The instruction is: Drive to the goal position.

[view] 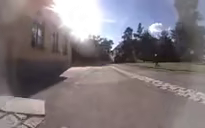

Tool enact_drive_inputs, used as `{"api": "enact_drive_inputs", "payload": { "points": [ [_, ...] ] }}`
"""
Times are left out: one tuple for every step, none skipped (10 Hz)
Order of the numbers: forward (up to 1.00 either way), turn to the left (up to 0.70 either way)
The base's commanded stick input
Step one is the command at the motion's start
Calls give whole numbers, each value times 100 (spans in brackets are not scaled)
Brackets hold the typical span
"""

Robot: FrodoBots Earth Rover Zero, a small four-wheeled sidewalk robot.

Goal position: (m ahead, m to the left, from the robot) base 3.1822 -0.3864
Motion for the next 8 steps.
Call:
{"api": "enact_drive_inputs", "payload": {
  "points": [
    [100, 0],
    [100, 0],
    [100, 0],
    [100, 0],
    [100, 0],
    [100, 0],
    [100, 0],
    [100, 0]
  ]
}}
